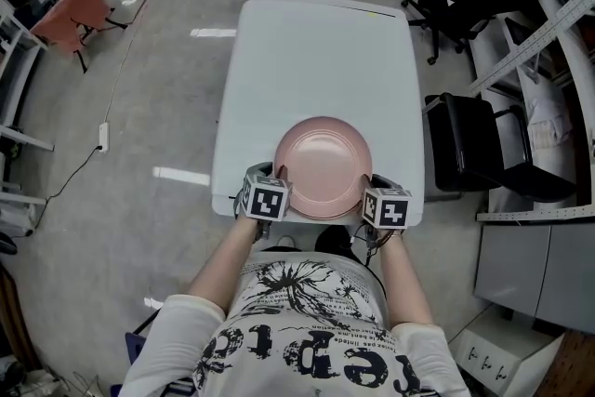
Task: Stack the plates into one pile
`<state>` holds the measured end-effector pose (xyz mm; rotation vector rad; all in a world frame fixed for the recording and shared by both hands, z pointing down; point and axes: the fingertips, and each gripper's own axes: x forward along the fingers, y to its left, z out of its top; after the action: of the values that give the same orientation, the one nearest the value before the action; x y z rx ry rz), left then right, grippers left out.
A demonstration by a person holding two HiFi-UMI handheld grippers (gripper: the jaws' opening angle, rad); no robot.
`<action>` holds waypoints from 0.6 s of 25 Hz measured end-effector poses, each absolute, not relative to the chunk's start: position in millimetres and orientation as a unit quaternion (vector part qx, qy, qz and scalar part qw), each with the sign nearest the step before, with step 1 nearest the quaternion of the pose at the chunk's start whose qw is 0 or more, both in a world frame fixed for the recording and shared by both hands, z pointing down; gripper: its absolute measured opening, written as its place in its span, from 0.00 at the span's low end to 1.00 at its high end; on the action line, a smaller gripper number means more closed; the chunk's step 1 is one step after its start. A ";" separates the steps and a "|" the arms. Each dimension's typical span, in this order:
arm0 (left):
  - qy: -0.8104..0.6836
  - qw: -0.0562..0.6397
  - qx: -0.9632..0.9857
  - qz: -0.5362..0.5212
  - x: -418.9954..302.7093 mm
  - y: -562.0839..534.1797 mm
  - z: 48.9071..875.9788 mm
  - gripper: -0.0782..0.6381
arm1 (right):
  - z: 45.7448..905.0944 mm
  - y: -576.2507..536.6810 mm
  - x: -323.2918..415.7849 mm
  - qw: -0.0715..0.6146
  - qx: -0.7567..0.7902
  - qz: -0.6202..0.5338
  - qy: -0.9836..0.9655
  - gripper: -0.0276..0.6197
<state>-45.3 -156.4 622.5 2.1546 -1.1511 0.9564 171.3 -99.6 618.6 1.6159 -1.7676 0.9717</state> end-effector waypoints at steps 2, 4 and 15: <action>-0.424 0.241 0.790 0.370 -45.9 -153.0 628.0 0.25 | 618.5 -98.6 170.9 0.277 0.598 0.364 -0.658 0.15; -0.424 0.243 0.789 0.372 -45.5 -150.0 632.1 0.25 | 618.6 -97.9 172.4 0.281 0.598 0.362 -0.657 0.15; -0.420 0.233 0.796 0.369 -43.7 -152.6 637.5 0.29 | 621.5 -100.2 181.5 0.321 0.629 0.310 -0.637 0.17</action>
<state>-43.7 -152.6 637.5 2.1861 -1.1539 1.0143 181.5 -100.2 621.5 1.6517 -1.6731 0.8143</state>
